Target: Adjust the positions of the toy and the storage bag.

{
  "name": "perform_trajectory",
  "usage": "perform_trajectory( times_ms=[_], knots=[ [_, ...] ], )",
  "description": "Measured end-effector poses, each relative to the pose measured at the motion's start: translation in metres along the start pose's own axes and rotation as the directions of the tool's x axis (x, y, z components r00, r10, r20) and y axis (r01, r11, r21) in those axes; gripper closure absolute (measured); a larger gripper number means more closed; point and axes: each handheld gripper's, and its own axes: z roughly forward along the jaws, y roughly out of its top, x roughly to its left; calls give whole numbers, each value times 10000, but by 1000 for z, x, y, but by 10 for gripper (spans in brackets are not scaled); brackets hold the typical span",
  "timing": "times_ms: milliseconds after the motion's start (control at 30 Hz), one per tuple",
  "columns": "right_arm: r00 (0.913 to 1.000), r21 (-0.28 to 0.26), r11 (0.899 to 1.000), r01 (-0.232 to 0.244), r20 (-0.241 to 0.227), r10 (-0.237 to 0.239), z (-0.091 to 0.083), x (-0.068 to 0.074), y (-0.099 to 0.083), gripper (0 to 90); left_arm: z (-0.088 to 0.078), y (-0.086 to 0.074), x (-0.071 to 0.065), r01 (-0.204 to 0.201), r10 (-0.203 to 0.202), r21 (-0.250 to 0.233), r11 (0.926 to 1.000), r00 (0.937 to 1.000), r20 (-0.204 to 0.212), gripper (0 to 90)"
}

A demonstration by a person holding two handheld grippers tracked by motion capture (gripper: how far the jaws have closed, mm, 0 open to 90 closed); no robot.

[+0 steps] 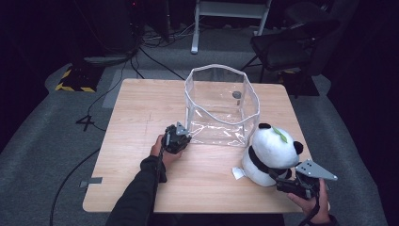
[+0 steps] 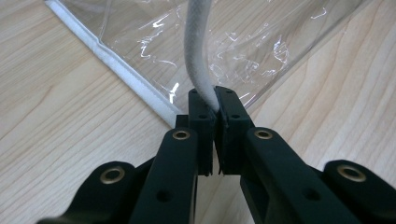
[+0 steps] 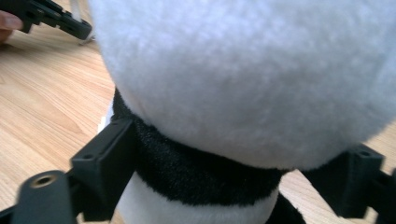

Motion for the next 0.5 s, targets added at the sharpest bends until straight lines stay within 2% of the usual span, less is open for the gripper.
perform_trajectory(
  times_ms=[167,267,400,500],
  knots=[
    [9999,9,9999,156,21,-156,0,-2,-1,311,-10,-9,6,18,-19,72,10000,9999,141,862],
    [9997,-95,9998,159,-161,-161,-3,-6,-3,361,-21,-16,8,11,-13,115,9999,9999,119,862],
    [9997,-103,9999,-42,-259,40,-5,-10,-5,371,-29,-24,9,147,-149,123,9998,9997,181,862],
    [9999,-97,9999,103,3,-103,-4,-11,-4,373,-38,-30,9,189,-190,31,9998,9995,235,863]
  ],
)
